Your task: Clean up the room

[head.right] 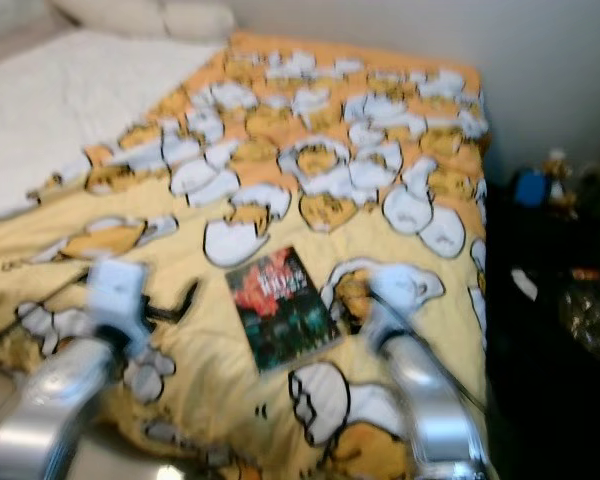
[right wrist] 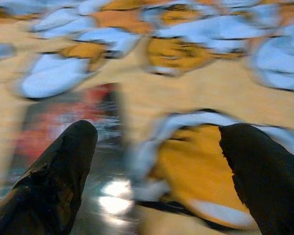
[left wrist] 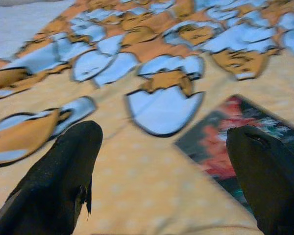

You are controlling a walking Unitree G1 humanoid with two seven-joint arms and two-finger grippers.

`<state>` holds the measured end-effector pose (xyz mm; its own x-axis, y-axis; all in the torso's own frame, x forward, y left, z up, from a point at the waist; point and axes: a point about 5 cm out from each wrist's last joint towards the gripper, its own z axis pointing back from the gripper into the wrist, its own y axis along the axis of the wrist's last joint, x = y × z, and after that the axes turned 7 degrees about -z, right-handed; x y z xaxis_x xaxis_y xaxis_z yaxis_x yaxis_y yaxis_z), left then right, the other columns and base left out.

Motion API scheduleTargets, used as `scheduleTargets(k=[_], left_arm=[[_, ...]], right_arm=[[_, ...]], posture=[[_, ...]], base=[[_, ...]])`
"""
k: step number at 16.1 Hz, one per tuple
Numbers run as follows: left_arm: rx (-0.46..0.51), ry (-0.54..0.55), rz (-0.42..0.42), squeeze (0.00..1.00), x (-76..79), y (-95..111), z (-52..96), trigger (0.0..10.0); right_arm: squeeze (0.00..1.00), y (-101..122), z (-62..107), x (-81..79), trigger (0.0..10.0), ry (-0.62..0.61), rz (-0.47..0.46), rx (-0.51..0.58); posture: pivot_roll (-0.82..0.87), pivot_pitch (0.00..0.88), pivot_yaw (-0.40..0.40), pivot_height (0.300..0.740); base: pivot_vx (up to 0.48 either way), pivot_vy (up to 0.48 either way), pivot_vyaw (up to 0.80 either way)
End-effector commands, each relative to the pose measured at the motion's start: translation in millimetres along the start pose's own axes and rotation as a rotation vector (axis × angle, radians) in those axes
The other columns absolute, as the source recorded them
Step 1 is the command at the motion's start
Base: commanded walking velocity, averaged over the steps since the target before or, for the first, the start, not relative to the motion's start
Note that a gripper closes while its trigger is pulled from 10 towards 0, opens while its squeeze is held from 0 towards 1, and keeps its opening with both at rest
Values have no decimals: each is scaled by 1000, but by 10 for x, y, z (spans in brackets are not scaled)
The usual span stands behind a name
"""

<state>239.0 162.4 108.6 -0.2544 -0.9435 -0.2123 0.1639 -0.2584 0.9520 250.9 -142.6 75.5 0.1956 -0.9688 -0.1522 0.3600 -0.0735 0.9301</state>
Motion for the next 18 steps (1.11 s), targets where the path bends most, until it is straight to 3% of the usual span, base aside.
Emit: scheduleTargets(k=[1,8,10,11,12,14,15,16,17,18], left_arm=[[11,-17,3,0,58,29,12,10000],[-23,-48,-6,0,88,-22,-33,10000],[-41,-83,97,0,108,-66,-84,10000],[-47,-119,234,1000,121,-90,-182,10000],[-50,-133,276,1000,128,-98,-212,10000],[-197,-194,436,1000,214,-282,-454,10000],[-226,-207,545,1000,250,-360,-538,10000],[-230,-209,594,1000,261,-384,-570,10000],[-231,-205,649,212,267,-425,-609,10000],[-262,-192,707,0,272,-553,-660,10000]], right_arm=[[0,-41,74,177,10000,-19,20,-32],[0,-98,91,296,10000,1,31,-61],[0,-93,72,316,10000,2,24,-60],[0,-66,62,310,10000,23,11,-48],[0,-59,59,303,10000,32,8,-44],[0,-3,71,198,10000,180,39,-49],[0,15,92,155,10000,253,59,-59],[0,20,99,145,10000,275,65,-63],[0,27,111,141,10000,298,78,-69],[0,61,151,127,10000,356,101,-79]], posture=[[-34,0,13,740],[-47,0,33,740],[-49,0,27,740],[-59,0,25,740],[-65,0,27,740],[-94,0,41,740],[-107,0,44,740],[-107,0,44,740],[-117,0,46,740],[-146,0,60,740]], base=[[0,0,0],[0,0,0],[0,0,0],[0,0,0],[0,0,0],[0,0,0],[0,0,0],[0,0,0],[0,0,0],[0,0,0]])
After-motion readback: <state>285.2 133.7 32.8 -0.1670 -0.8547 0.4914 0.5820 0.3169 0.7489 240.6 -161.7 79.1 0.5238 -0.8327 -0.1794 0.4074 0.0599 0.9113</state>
